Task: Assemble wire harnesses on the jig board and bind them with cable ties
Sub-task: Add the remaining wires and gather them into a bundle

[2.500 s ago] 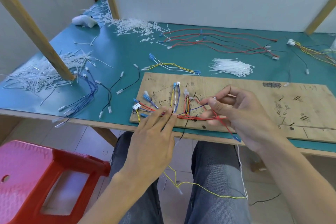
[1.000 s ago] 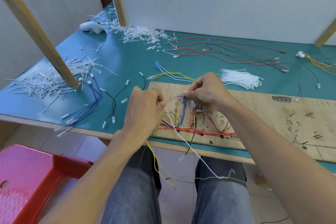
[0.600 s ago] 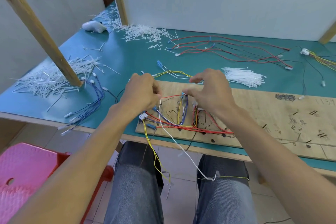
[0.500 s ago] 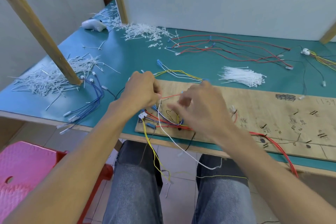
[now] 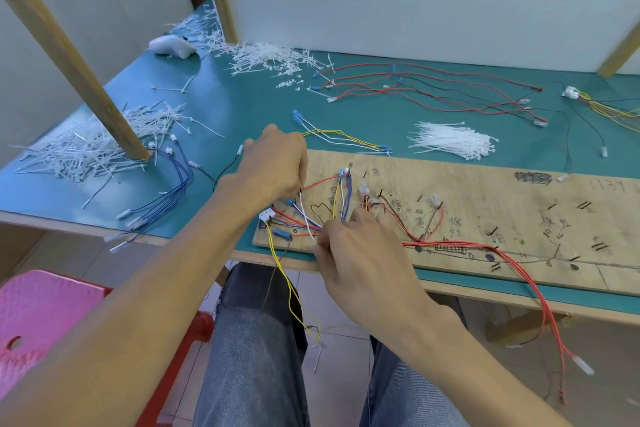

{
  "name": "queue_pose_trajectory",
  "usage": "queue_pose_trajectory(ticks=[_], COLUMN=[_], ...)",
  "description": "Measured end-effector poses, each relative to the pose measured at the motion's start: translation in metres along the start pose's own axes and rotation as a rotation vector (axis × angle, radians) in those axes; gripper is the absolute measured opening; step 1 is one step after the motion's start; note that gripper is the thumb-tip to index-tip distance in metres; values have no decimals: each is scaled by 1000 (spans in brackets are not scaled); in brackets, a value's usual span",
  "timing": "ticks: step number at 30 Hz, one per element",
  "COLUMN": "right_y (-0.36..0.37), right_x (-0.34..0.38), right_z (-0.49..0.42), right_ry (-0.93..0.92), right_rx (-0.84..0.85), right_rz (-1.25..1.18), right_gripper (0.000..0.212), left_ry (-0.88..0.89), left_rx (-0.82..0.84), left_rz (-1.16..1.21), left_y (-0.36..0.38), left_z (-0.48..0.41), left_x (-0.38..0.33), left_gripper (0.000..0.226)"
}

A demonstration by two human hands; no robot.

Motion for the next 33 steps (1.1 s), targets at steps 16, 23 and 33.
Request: queue_pose_trajectory(ticks=[16, 23, 33], right_y=[-18, -28, -35], right_x=[-67, -89, -110], right_z=[57, 67, 76], right_ry=[172, 235, 367], right_rx=[194, 118, 3], right_rz=[-344, -343, -279], right_gripper=[14, 14, 14], left_ry=[392, 444, 309], left_rx=[-50, -124, -155], left_rz=[145, 9, -43], left_y=[32, 50, 63], left_z=[121, 134, 150], left_x=[-11, -16, -32], left_gripper=[54, 62, 77])
Point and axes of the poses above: each hand's wrist, its own z-axis away from the middle knuckle, its own y-axis out of the palm, x = y × z, the point moved 1 cm from there along -z, towards the middle knuckle, and after that the axes turned 1 degree about z, right-handed, at the moved point
